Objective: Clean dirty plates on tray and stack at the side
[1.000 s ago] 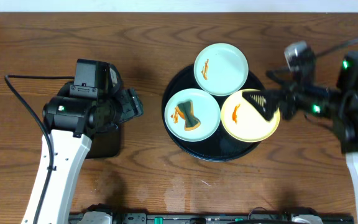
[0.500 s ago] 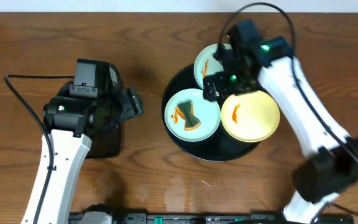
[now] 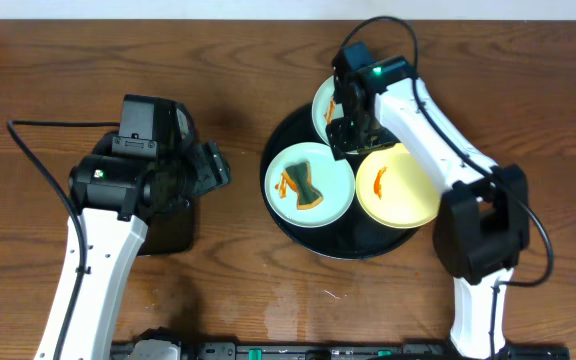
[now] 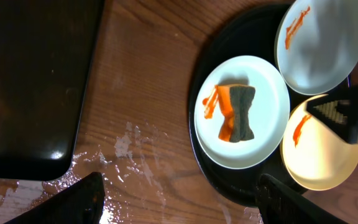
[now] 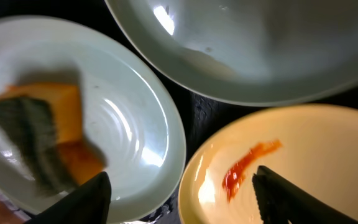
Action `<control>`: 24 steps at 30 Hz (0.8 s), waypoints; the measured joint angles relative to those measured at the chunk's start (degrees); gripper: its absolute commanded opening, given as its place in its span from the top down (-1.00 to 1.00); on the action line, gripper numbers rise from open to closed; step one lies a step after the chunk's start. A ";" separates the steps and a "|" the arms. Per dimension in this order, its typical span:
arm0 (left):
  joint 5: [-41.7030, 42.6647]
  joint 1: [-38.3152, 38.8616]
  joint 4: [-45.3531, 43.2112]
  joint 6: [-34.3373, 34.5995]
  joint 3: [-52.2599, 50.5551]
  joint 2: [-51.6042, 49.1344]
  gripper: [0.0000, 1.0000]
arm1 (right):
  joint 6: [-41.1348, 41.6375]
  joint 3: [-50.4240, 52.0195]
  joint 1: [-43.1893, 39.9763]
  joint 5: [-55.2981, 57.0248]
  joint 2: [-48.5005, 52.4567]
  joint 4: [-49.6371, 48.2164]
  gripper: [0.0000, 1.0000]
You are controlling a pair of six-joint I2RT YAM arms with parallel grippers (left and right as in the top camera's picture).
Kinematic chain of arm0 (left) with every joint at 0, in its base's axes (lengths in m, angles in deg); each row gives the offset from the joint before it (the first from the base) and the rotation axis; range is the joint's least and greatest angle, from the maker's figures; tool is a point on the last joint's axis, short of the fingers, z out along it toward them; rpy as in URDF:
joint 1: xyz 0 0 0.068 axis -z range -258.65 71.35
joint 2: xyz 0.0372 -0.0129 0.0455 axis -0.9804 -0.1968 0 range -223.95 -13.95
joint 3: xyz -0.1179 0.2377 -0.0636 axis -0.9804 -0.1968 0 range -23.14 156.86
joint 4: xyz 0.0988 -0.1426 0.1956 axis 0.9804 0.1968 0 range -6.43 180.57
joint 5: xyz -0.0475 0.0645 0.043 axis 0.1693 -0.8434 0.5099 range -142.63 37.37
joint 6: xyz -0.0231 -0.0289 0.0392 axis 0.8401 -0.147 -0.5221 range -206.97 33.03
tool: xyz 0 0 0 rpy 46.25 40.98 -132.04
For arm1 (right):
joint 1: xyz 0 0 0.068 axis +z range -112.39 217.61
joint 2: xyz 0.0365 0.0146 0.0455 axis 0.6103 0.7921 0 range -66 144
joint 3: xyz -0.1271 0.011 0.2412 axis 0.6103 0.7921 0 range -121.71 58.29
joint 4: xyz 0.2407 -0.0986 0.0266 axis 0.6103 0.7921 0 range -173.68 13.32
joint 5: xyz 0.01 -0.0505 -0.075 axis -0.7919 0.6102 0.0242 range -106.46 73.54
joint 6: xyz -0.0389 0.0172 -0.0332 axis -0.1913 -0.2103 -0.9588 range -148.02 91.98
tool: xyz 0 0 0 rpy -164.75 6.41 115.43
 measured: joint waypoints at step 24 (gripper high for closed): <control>0.00 0.00 -0.04 0.00 0.00 0.00 -0.57 | -11.52 5.42 -1.46 -6.99 4.09 -6.05 -0.03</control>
